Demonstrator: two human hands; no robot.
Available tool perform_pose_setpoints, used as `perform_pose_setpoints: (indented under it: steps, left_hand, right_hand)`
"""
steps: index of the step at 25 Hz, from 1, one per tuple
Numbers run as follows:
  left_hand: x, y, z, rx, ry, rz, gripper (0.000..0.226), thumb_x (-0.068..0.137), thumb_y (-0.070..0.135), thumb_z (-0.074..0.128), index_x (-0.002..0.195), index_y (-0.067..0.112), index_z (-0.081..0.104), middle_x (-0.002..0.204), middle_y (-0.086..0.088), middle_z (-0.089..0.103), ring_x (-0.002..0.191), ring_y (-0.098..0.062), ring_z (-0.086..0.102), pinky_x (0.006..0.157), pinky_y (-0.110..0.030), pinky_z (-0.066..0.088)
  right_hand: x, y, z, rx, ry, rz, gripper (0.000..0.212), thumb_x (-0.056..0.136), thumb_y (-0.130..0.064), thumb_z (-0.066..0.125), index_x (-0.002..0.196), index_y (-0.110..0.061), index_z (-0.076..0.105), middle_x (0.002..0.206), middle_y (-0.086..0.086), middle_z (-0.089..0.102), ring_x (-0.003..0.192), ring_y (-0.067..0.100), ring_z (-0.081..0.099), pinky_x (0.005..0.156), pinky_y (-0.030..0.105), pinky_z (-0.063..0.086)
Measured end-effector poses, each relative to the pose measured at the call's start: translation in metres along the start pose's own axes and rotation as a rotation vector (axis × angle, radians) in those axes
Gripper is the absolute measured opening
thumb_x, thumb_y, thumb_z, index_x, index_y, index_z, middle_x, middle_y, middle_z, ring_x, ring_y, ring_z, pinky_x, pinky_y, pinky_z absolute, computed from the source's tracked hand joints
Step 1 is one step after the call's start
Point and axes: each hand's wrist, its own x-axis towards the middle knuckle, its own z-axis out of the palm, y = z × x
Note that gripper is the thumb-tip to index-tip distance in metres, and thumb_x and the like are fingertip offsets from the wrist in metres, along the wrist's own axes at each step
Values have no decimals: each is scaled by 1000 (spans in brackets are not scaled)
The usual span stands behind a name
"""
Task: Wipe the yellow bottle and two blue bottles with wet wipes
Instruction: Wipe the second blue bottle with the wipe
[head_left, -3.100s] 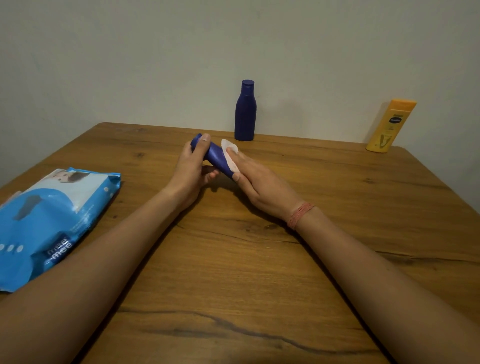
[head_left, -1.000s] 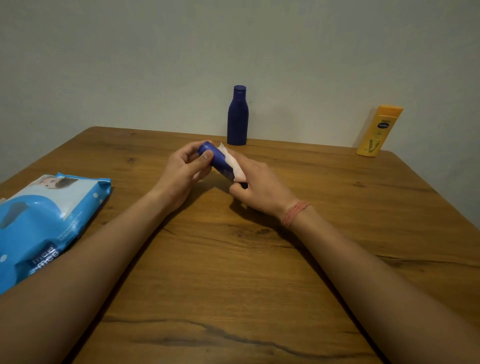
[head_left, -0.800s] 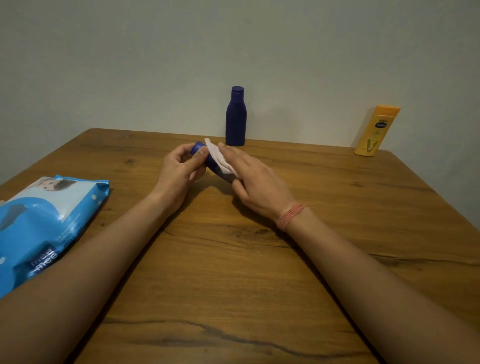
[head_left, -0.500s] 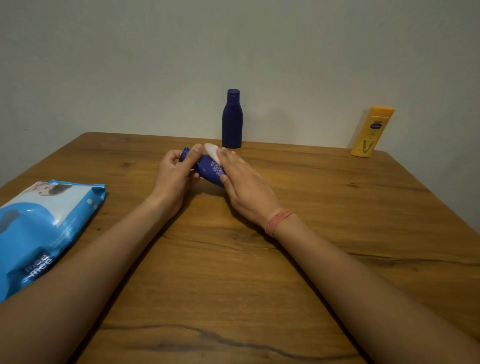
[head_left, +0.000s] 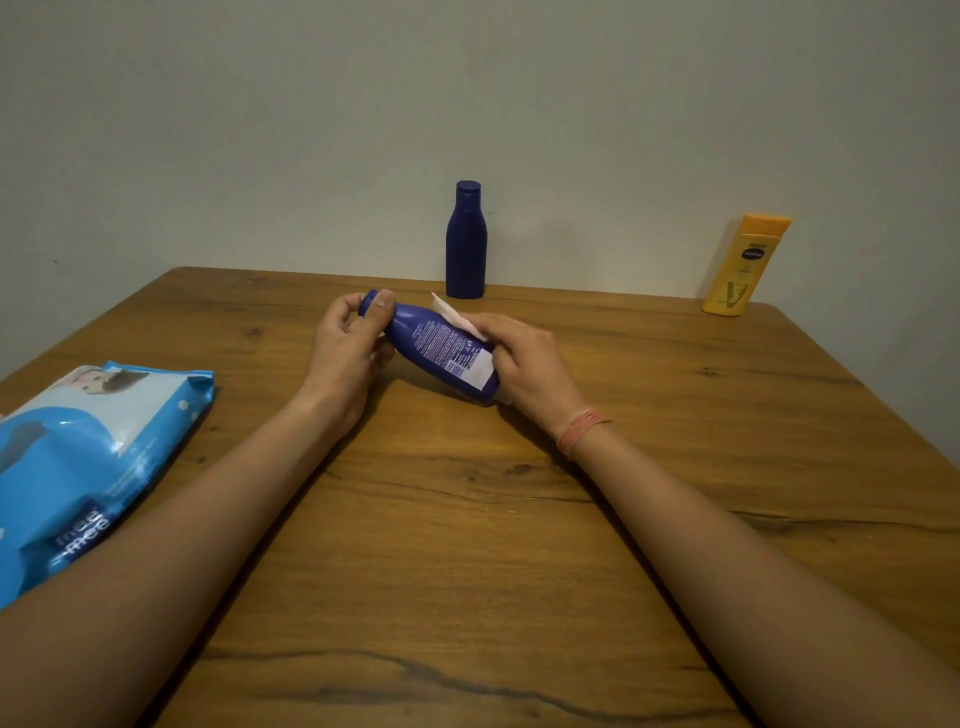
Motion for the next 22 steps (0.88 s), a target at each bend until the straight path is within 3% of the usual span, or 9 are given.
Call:
perform_pose_setpoints:
  steps: [3,6,11,14,17,19,22]
  left_hand:
    - [1,2,-3,-167,-48,-80,32,100,25,50,131,18,56,124,-7,60,115,-24,61,97,-40,52]
    - [2,2,0,-281,-87,-113,36,103,16,43,133,26,58,137,-5,53,121,-26,60,98,-46,52]
    - [4,1,7,-279,-151,-138,39,101,17,46,140,22,49,138,-8,54,120,-24,61,92,-39,56]
    - [7,1,6,-354,-53,-163,36,103,15,42,138,17,49,135,-12,56,118,-24,61,89,-39,56]
    - [12,0,0,-396,26,-203,40,104,15,40,144,13,42,136,-14,57,118,-24,61,85,-38,56]
    - [7,0,-1,-451,-69,-267,44,102,18,45,145,10,38,133,-15,60,116,-25,63,87,-42,56]
    - [-7,-1,9,-329,-373,-325,32,98,20,55,129,12,56,116,-14,67,100,-23,69,83,-41,58]
  right_hand:
    - [0,5,-8,453,34,285,29,98,-10,50,123,-16,64,119,-1,67,109,13,64,92,37,56]
    - [0,-5,-4,704,30,261,24,95,-7,55,114,-15,65,114,0,68,104,14,67,87,35,58]
    - [-6,-35,20,92,85,-91,12,90,-11,64,100,-19,64,99,-9,63,89,2,59,74,17,49]
    - [-9,-32,17,-23,-35,-346,19,92,-8,61,109,-9,68,113,6,64,104,13,58,86,21,48]
    - [-10,-28,13,-114,-201,-419,35,90,-7,62,125,-10,63,128,10,58,119,18,52,99,25,44]
    - [-9,-25,13,-84,-112,-383,33,90,-3,62,123,-9,65,126,9,59,118,17,54,100,25,46]
    - [-5,-20,10,33,147,-243,28,90,-2,62,115,-11,69,116,4,63,108,7,57,93,20,50]
